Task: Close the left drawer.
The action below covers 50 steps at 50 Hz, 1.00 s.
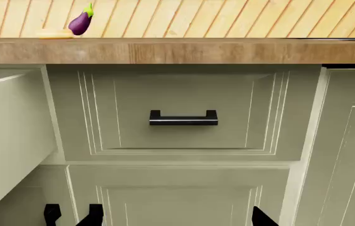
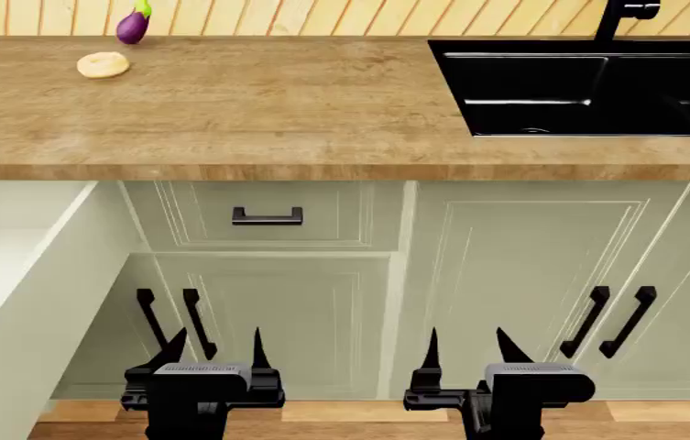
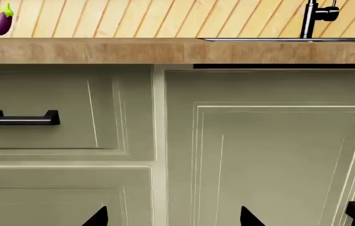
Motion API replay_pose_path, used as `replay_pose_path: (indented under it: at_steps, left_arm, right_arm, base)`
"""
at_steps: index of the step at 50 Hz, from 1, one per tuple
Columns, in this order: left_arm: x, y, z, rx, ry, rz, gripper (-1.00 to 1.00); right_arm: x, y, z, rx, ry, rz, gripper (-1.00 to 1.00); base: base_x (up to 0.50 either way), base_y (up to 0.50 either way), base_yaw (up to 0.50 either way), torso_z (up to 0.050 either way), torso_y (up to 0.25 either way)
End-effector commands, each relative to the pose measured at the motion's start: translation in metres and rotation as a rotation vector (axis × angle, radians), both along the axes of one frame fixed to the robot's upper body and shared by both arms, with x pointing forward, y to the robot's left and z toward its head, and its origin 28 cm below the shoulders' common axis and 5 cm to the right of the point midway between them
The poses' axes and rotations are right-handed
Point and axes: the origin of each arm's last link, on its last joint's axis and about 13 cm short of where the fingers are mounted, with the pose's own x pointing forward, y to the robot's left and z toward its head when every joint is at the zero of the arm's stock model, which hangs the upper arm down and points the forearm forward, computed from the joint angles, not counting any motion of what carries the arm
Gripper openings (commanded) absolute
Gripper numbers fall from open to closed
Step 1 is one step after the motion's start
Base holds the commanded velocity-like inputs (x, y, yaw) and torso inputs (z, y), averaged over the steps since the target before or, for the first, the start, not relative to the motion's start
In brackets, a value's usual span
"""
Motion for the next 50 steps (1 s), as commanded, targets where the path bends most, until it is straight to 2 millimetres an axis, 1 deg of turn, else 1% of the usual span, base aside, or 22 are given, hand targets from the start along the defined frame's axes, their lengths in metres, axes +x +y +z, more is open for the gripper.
replay_pose_path:
  at_steps: [1, 16, 20, 25, 26, 27, 28, 29, 30, 31, 33, 36, 39, 40, 42, 43, 44, 45, 47, 48, 50]
  left_arm:
    - [0.002, 0.0, 0.0, 0.006, 0.0, -0.003, 1.0]
    - [0.002, -0.001, -0.004, 0.026, 0.022, -0.012, 1.0]
    - [0.002, -0.002, -0.008, 0.079, 0.028, -0.029, 1.0]
    - [0.003, 0.0, -0.01, 0.08, 0.037, -0.013, 1.0]
    - [0.031, 0.004, -0.006, 0.103, -0.078, -0.007, 1.0]
    - [0.051, 0.009, -0.004, 0.085, -0.165, -0.016, 1.0]
    - [0.027, 0.015, -0.03, 0.092, -0.081, -0.004, 1.0]
    - [0.023, 0.016, -0.018, 0.102, -0.057, 0.004, 1.0]
    - [0.024, 0.016, -0.001, 0.089, -0.08, 0.007, 1.0]
    - [0.024, 0.016, 0.003, 0.099, -0.077, 0.011, 1.0]
    - [0.026, 0.016, 0.016, 0.093, -0.07, 0.018, 1.0]
    - [0.027, 0.017, 0.038, 0.095, -0.081, 0.029, 1.0]
    - [0.028, 0.019, 0.078, 0.106, -0.113, 0.043, 1.0]
    - [0.028, 0.019, 0.084, 0.105, -0.115, 0.042, 1.0]
    - [0.028, 0.021, 0.11, 0.119, -0.116, 0.037, 1.0]
    - [0.028, 0.022, 0.115, 0.141, -0.113, 0.046, 1.0]
    - [0.029, 0.024, 0.128, 0.136, -0.122, 0.043, 1.0]
    - [0.03, 0.026, 0.142, 0.146, -0.122, 0.043, 1.0]
    - [0.033, 0.027, 0.163, 0.165, -0.119, 0.033, 1.0]
    - [0.033, 0.028, 0.168, 0.169, -0.116, 0.035, 1.0]
    - [0.035, 0.029, 0.189, 0.212, -0.119, -0.011, 1.0]
  right_arm:
    - [-0.001, 0.001, 0.002, -0.014, 0.003, 0.004, 1.0]
    - [-0.002, 0.001, 0.005, -0.029, -0.003, 0.002, 1.0]
    - [-0.002, 0.001, 0.009, -0.053, 0.0, 0.013, 1.0]
    - [0.0, 0.001, 0.023, -0.05, -0.015, 0.018, 1.0]
    - [0.002, 0.001, 0.027, -0.056, -0.017, 0.011, 1.0]
    - [0.003, 0.001, 0.03, -0.06, -0.019, 0.01, 1.0]
    - [0.005, 0.001, 0.032, -0.065, -0.02, 0.01, 1.0]
    - [0.005, 0.001, 0.038, -0.05, -0.019, 0.007, 1.0]
    - [0.006, 0.002, 0.042, -0.056, -0.021, 0.008, 1.0]
    - [0.006, 0.002, 0.044, -0.057, -0.021, 0.01, 1.0]
    - [0.008, 0.003, 0.054, -0.03, -0.017, 0.007, 1.0]
    - [0.01, 0.004, 0.077, -0.02, -0.044, 0.013, 1.0]
    - [0.013, 0.005, 0.117, -0.032, -0.094, 0.027, 1.0]
    - [0.013, 0.004, 0.122, -0.039, -0.098, 0.023, 1.0]
    - [0.015, 0.005, 0.151, -0.023, -0.15, 0.044, 1.0]
    - [0.015, 0.005, 0.156, -0.018, -0.148, 0.054, 1.0]
    - [0.017, 0.005, 0.168, -0.064, -0.156, 0.051, 1.0]
    - [0.018, 0.006, 0.181, -0.039, -0.165, 0.054, 1.0]
    - [0.023, 0.007, 0.201, -0.073, -0.163, 0.053, 1.0]
    - [0.023, 0.007, 0.207, -0.08, -0.165, 0.05, 1.0]
    - [0.024, 0.006, 0.229, -0.046, -0.14, 0.044, 1.0]
  base:
    - [0.0, 0.0, 0.0, 0.0, 0.0]
    - [0.0, 0.0, 0.0, 0.0, 0.0]
    - [0.0, 0.0, 0.0, 0.0, 0.0]
    - [0.0, 0.0, 0.0, 0.0, 0.0]
    - [0.0, 0.0, 0.0, 0.0, 0.0]
    - [0.0, 0.0, 0.0, 0.0, 0.0]
    - [0.0, 0.0, 0.0, 0.0, 0.0]
    - [0.0, 0.0, 0.0, 0.0, 0.0]
    - [0.0, 0.0, 0.0, 0.0, 0.0]
    - [0.0, 0.0, 0.0, 0.0, 0.0]
    - [0.0, 0.0, 0.0, 0.0, 0.0]
    - [0.0, 0.0, 0.0, 0.0, 0.0]
    - [0.0, 0.0, 0.0, 0.0, 0.0]
    - [0.0, 0.0, 0.0, 0.0, 0.0]
    - [0.0, 0.0, 0.0, 0.0, 0.0]
    - [0.0, 0.0, 0.0, 0.0, 0.0]
    - [0.0, 0.0, 0.0, 0.0, 0.0]
    - [0.0, 0.0, 0.0, 0.0, 0.0]
    - [0.0, 0.0, 0.0, 0.0, 0.0]
    - [0.0, 0.0, 0.0, 0.0, 0.0]
    - [0.0, 0.0, 0.0, 0.0, 0.0]
